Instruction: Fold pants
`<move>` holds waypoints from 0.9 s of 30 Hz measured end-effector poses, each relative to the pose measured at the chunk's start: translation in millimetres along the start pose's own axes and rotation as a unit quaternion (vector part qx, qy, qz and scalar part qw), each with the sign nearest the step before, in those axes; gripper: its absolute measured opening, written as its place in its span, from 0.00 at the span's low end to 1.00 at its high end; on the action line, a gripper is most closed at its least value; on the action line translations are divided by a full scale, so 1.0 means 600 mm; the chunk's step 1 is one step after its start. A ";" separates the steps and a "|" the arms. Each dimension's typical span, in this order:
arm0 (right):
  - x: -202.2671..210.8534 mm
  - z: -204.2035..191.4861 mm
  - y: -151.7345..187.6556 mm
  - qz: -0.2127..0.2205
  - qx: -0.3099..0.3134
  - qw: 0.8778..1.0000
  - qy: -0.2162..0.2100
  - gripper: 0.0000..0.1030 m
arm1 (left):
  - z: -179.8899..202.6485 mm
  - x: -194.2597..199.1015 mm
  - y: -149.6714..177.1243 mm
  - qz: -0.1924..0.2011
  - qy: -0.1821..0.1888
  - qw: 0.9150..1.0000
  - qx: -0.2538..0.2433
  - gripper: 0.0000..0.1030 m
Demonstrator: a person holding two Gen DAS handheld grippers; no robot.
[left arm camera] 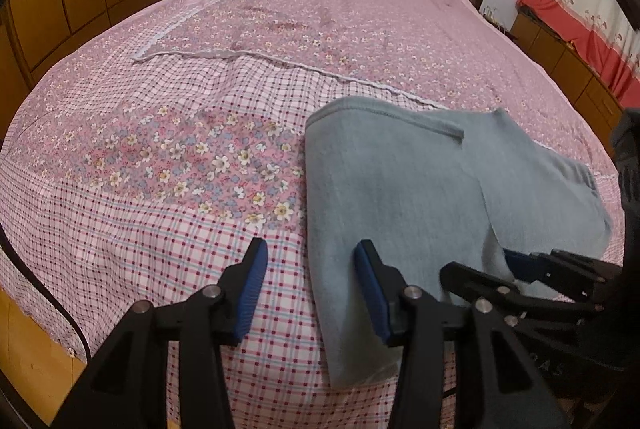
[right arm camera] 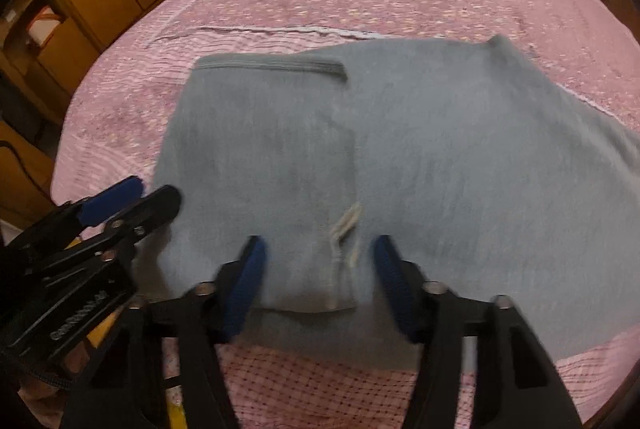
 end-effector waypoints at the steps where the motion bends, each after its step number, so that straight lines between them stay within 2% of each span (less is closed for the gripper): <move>1: 0.000 -0.003 0.000 0.000 0.001 1.000 -0.006 0.41 | 0.000 0.000 0.000 0.000 0.000 1.000 0.000 0.47; 7: -0.008 -0.016 -0.002 -0.007 0.002 0.999 -0.035 0.35 | -0.002 0.000 0.001 0.000 0.001 1.000 0.000 0.47; 10: -0.010 -0.018 -0.002 -0.008 -0.002 0.999 -0.048 0.25 | -0.003 0.001 0.001 0.001 0.001 1.000 0.000 0.47; 12: -0.004 -0.021 -0.001 -0.001 0.003 0.999 -0.053 0.14 | -0.004 0.000 0.002 0.002 0.001 1.000 -0.001 0.47; 17: 0.010 -0.028 -0.003 0.010 0.011 0.997 -0.078 0.14 | -0.004 0.000 0.002 0.002 0.002 1.000 0.003 0.47; 19: 0.005 -0.030 -0.004 0.001 0.013 0.997 -0.074 0.15 | -0.003 0.000 0.001 0.002 0.002 1.000 0.002 0.47; 23: -0.014 -0.026 -0.005 -0.010 0.003 0.997 -0.075 0.20 | -0.003 -0.002 0.002 0.001 0.002 1.000 0.002 0.47; 27: -0.020 -0.014 -0.007 -0.012 -0.022 0.995 -0.099 0.20 | -0.004 -0.002 0.002 0.001 0.003 1.000 0.005 0.47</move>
Point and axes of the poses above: each gripper's, at about its wrist camera, not at the fingertips, and x roughly against the way its jaws point, z to its right, y to its underside, the point moved 4 cm from there along -x, roughly the way its jaws point, and after that the axes turned 3 degrees about -x, right-handed, at the moved point
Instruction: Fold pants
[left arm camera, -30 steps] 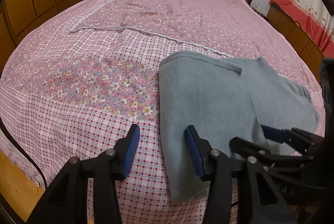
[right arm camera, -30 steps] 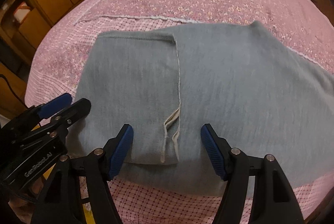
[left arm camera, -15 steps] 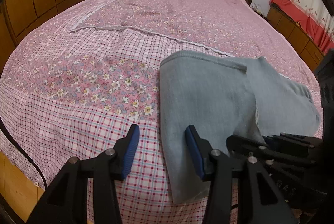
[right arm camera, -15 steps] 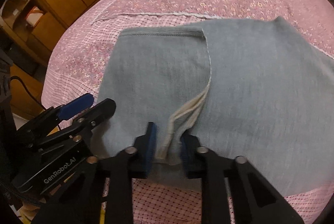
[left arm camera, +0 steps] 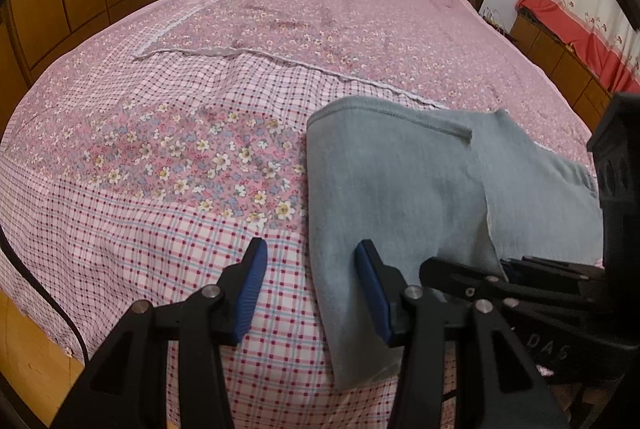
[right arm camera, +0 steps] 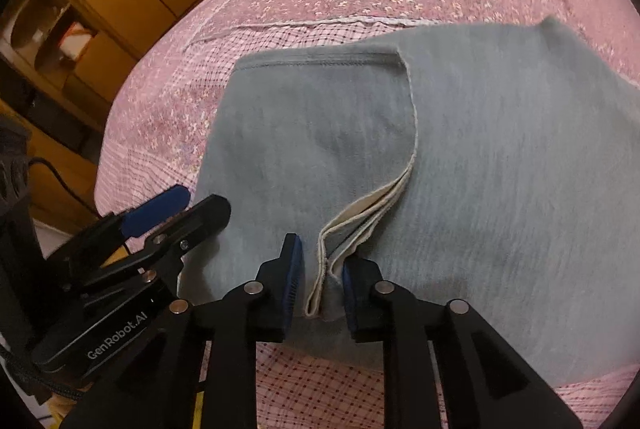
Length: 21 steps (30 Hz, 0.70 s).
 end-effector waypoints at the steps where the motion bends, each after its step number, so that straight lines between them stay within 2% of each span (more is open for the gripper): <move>1: 0.002 0.001 0.000 0.003 -0.001 1.000 -0.005 0.20 | 0.000 0.001 -0.001 0.000 -0.001 1.000 0.001 0.47; 3: 0.010 0.002 0.002 0.013 0.006 1.000 -0.006 0.10 | 0.000 0.003 -0.002 0.002 -0.002 1.000 0.001 0.47; 5: 0.020 -0.002 0.002 0.026 0.016 1.000 -0.005 0.08 | 0.000 0.008 -0.003 0.004 -0.004 1.000 0.001 0.47; 12: 0.076 -0.001 -0.007 0.073 0.016 0.997 -0.023 0.07 | -0.001 0.032 -0.015 0.020 -0.004 1.000 0.004 0.47; 21: 0.150 0.018 -0.016 0.129 0.013 0.992 -0.013 0.07 | 0.024 0.043 -0.025 0.027 0.011 1.000 -0.010 0.47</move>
Point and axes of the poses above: each gripper's, at about its wrist camera, not at the fingertips, and x roughly against the way its jaws point, z to its right, y to its underside, the point moved 4 cm from there along -x, roughly the way its jaws point, and after that the axes turned 3 degrees about -x, right-handed, at the moved point
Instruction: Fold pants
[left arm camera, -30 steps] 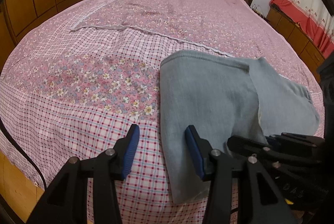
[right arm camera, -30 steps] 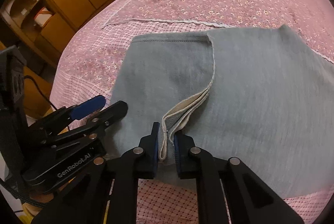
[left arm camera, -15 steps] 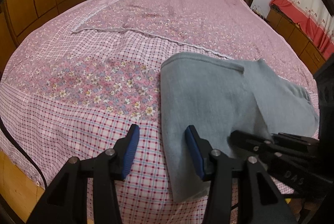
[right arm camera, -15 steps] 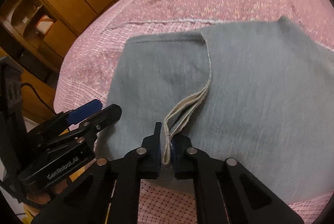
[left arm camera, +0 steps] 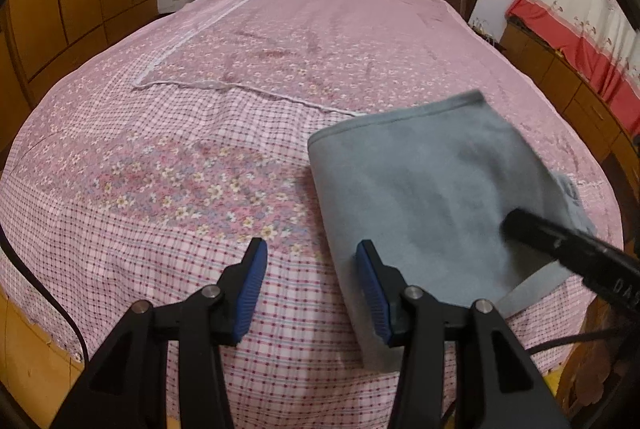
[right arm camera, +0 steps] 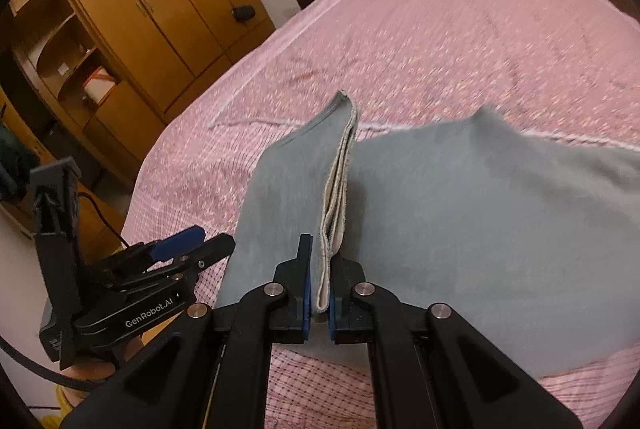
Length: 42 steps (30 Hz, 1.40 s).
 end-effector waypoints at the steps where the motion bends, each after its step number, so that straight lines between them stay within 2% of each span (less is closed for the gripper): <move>1: 0.007 0.004 -0.001 0.005 0.000 1.000 0.003 0.07 | 0.004 -0.001 -0.001 0.000 0.001 1.000 -0.002 0.47; 13: 0.090 0.087 -0.013 0.054 -0.028 0.996 0.061 0.07 | 0.076 -0.032 -0.016 -0.019 0.031 0.998 -0.055 0.47; 18: 0.119 0.126 -0.023 0.074 -0.041 0.993 0.086 0.07 | 0.110 -0.041 -0.017 -0.021 0.043 0.996 -0.080 0.59; 27: 0.170 0.186 -0.034 0.101 -0.056 0.986 0.120 0.07 | 0.172 -0.048 -0.026 -0.025 0.059 0.992 -0.105 0.59; 37: 0.206 0.234 -0.036 0.112 -0.047 0.979 0.161 0.06 | 0.237 -0.063 -0.034 -0.034 0.067 0.989 -0.130 0.59; 42: 0.243 0.267 -0.042 0.126 -0.053 0.973 0.186 0.06 | 0.260 -0.081 -0.040 -0.049 0.067 0.987 -0.139 0.59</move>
Point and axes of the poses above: each gripper's, at about its wrist camera, not at the fingertips, and x roughly against the way its jaws point, z to its right, y to its underside, the point moved 4 cm from there along -x, roughly the way its jaws point, and after that the axes turned 3 degrees about -x, right-handed, at the moved point
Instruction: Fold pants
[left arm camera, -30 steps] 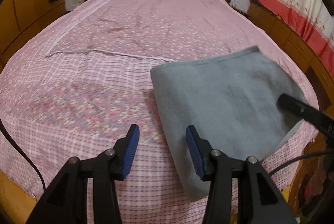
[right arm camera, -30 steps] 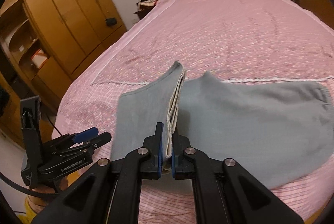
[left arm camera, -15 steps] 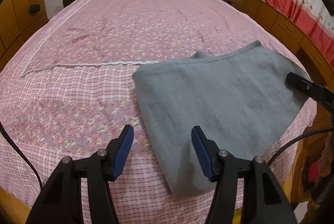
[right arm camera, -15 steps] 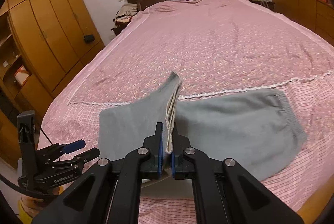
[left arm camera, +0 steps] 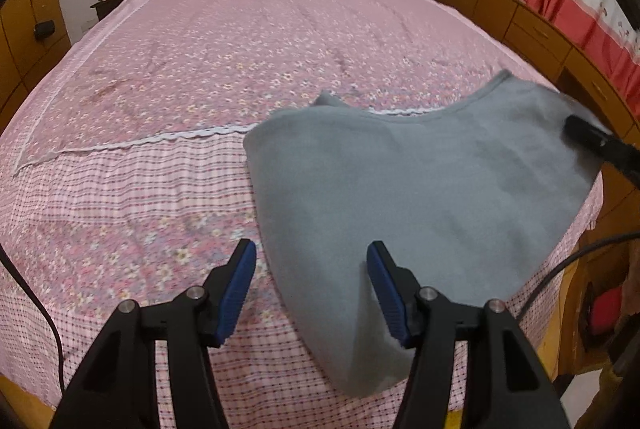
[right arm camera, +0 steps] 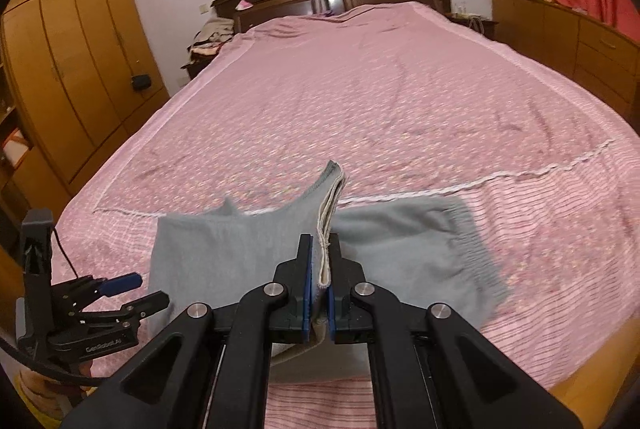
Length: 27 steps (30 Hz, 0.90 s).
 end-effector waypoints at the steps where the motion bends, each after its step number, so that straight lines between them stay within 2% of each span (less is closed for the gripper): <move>1: 0.003 0.008 -0.002 0.002 -0.002 1.000 0.004 0.06 | 0.003 -0.004 -0.004 -0.003 0.000 1.000 -0.001 0.59; 8: 0.006 0.080 -0.002 0.000 -0.022 0.999 0.041 0.06 | 0.037 -0.026 -0.028 -0.006 0.020 1.000 -0.016 0.59; 16: -0.068 0.147 0.056 -0.069 -0.070 0.993 0.061 0.07 | 0.054 -0.055 -0.018 -0.029 0.017 0.999 -0.034 0.59; 23: -0.089 0.173 0.081 -0.097 -0.094 0.990 0.037 0.07 | 0.059 -0.076 -0.017 -0.037 0.010 0.999 -0.039 0.60; 27: -0.081 0.178 0.075 -0.106 -0.096 0.989 0.020 0.15 | 0.061 -0.079 -0.017 -0.037 0.010 0.999 -0.036 0.63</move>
Point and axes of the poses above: each gripper's, at about its wrist camera, not at the fingertips, and x roughly against the way its jaws point, z to its right, y to its underside, the point moved 4 cm from there along -x, roughly the way its jaws point, and after that the axes turned 3 degrees about -x, right-handed, at the moved point
